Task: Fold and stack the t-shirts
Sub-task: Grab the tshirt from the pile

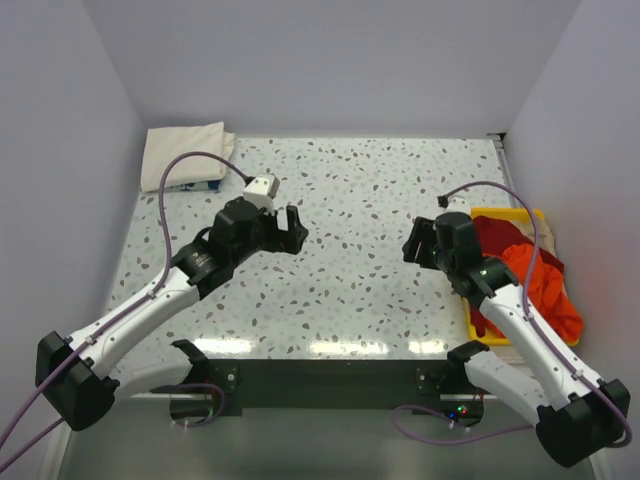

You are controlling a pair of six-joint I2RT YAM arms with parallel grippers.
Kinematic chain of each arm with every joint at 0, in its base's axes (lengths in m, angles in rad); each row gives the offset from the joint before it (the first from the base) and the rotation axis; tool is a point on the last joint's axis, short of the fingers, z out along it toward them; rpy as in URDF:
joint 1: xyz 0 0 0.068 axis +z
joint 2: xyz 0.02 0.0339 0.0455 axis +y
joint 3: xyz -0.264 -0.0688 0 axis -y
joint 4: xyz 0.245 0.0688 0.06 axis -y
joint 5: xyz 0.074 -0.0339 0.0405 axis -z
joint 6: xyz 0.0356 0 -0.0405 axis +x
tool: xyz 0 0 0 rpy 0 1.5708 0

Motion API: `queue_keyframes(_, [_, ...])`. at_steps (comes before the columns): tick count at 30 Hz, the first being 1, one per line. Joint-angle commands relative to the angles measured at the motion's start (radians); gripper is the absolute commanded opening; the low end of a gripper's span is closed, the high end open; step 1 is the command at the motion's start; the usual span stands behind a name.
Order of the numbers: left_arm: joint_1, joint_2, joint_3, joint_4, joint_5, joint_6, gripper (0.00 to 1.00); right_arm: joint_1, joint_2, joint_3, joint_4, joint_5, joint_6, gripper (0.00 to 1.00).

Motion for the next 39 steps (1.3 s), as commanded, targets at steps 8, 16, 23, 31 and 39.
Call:
queue_keyframes(8, [0.001, -0.055, 0.019, -0.010, 0.221, 0.009, 1.00, 0.004, 0.024, 0.174, -0.185, 0.212, 0.016, 0.64])
queue_keyframes(16, [0.001, -0.087, -0.002, -0.046, 0.274, 0.059, 1.00, -0.149, 0.169, 0.412, -0.359, 0.464, 0.006, 0.63])
queue_keyframes(23, [0.001, -0.153, -0.053, -0.040, 0.235, 0.085, 1.00, -0.511, 0.299, 0.411, -0.319, 0.412, 0.024, 0.60])
queue_keyframes(31, [0.002, -0.182, -0.079, -0.036, 0.246, 0.085, 1.00, -0.772, 0.348, 0.274, -0.183, 0.333, 0.122, 0.59])
queue_keyframes(39, [0.004, -0.175, -0.082, -0.040, 0.235, 0.088, 1.00, -0.801, 0.376, 0.188, -0.103, 0.283, 0.173, 0.54])
